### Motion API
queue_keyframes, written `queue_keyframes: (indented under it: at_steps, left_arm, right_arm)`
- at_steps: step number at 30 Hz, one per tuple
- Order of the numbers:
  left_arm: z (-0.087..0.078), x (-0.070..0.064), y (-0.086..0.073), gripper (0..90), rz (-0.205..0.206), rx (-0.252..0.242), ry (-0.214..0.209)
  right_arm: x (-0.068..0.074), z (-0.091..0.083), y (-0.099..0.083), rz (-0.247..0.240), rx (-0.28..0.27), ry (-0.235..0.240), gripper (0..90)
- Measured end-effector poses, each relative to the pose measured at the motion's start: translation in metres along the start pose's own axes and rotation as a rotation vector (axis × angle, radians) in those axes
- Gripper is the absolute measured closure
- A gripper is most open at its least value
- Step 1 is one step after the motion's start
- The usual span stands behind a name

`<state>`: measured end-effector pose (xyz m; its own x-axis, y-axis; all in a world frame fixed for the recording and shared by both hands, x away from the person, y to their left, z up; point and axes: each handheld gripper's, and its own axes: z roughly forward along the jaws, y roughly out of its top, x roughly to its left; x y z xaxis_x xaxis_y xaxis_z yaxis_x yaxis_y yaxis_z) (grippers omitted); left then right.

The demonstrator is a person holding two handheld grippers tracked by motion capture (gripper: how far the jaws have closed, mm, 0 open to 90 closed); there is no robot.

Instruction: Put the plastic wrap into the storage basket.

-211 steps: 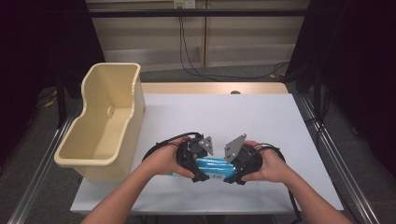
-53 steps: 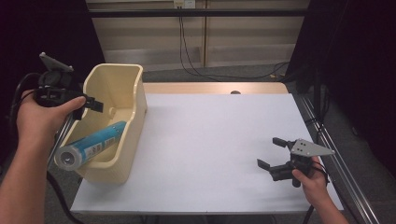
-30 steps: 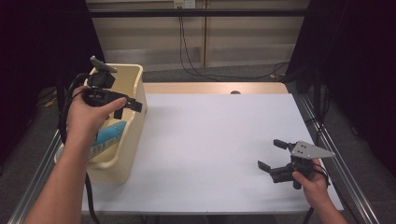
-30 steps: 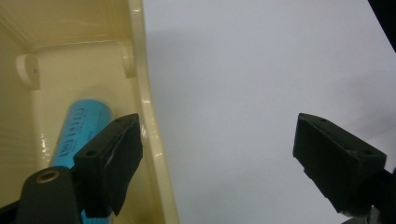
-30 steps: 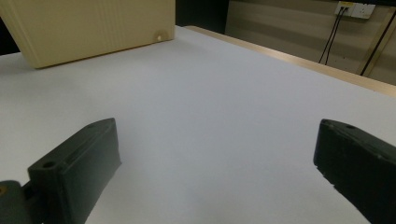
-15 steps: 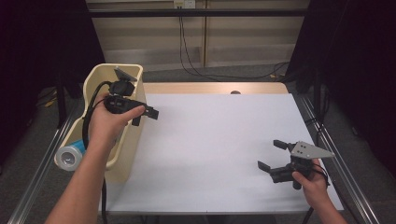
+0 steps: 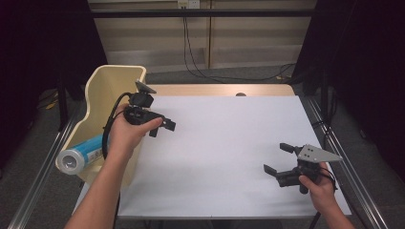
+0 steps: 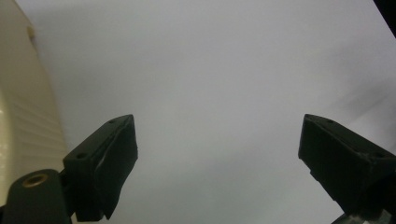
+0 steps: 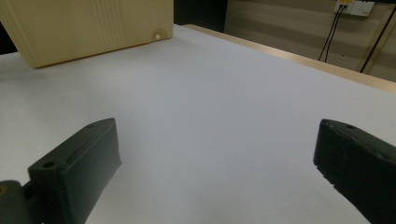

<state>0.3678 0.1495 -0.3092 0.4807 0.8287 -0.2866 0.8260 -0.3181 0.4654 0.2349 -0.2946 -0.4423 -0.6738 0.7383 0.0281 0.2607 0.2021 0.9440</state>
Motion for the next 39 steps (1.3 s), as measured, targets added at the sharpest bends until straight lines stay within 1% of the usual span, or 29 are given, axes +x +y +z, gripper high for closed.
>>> queue_keyframes:
  at_steps: [2, 4, 5, 6, 8, 9, 10, 12, 16, 19, 20, 21, 22, 24, 28, 31, 36, 38, 39]
  left_arm:
    - [0.008, -0.001, -0.002, 11.4, 0.003, 0.009, -0.006]
    - [0.010, -0.001, -0.003, 11.2, 0.005, 0.013, -0.009]
    - [0.013, -0.001, -0.003, 11.2, 0.014, 0.017, -0.010]
    - [0.017, -0.003, -0.005, 11.1, 0.012, 0.016, -0.010]
    - [0.019, -0.004, -0.006, 11.1, 0.009, 0.015, -0.011]
    - [0.020, -0.003, -0.006, 11.1, 0.019, 0.016, -0.010]
    - [0.023, -0.004, -0.008, 10.7, 0.020, 0.017, -0.018]
    - [0.025, -0.005, -0.009, 10.4, 0.014, 0.014, -0.020]
    - [0.031, -0.006, -0.014, 10.4, 0.025, 0.004, -0.030]
    - [0.035, -0.007, -0.018, 10.1, 0.034, -0.010, -0.032]
    - [0.037, -0.008, -0.020, 10.1, 0.043, -0.025, -0.037]
    - [0.037, -0.008, -0.020, 10.1, 0.043, -0.025, -0.037]
    - [0.039, -0.008, -0.021, 10.1, 0.045, -0.035, -0.039]
    - [0.041, -0.008, -0.025, 10.0, 0.048, -0.055, -0.052]
    - [0.044, -0.007, -0.029, 10.0, 0.048, -0.068, -0.058]
    - [0.047, -0.007, -0.033, 9.9, 0.053, -0.092, -0.062]
    - [0.051, -0.007, -0.038, 8.9, 0.071, -0.115, -0.077]
    - [0.054, -0.008, -0.041, 8.8, 0.071, -0.124, -0.071]
    - [0.056, -0.008, -0.043, 8.8, 0.085, -0.137, -0.076]
  right_arm:
    - [0.000, 0.000, 0.000, 0.001, 0.001, 0.002, 0.1]
    - [0.000, 0.000, 0.000, 0.000, 0.001, 0.001, 0.1]
    - [0.000, 0.000, 0.000, 0.001, 0.001, 0.001, 0.1]
    - [0.000, 0.000, 0.000, 0.002, 0.002, -0.002, 0.1]
    - [0.000, 0.000, 0.000, 0.003, 0.002, -0.003, 0.2]
    - [0.000, 0.000, 0.000, 0.003, 0.002, -0.001, 0.1]
    - [0.000, 0.001, 0.000, 0.001, 0.004, -0.001, 0.1]
    - [0.000, 0.001, 0.000, -0.001, 0.003, 0.003, 0.1]
    - [0.000, 0.001, -0.001, -0.003, 0.003, 0.000, 0.1]
    - [0.000, 0.001, -0.001, 0.000, 0.004, 0.000, 0.1]
    - [0.000, 0.001, -0.001, 0.000, 0.005, 0.000, 0.1]
    - [0.000, 0.001, -0.001, 0.000, 0.005, 0.000, 0.1]
    - [0.000, 0.001, -0.001, 0.000, 0.006, 0.001, 0.1]
    - [0.000, 0.002, -0.002, 0.000, 0.007, 0.001, 0.1]
    - [0.001, 0.003, -0.003, 0.001, 0.010, 0.001, 0.2]
    - [0.001, 0.003, -0.003, 0.000, 0.012, 0.000, 0.1]
    - [0.001, 0.004, -0.003, 0.002, 0.014, -0.001, 0.1]
    - [0.002, 0.004, -0.003, 0.000, 0.015, -0.001, 0.2]
    - [0.002, 0.004, -0.003, 0.000, 0.016, 0.001, 0.2]
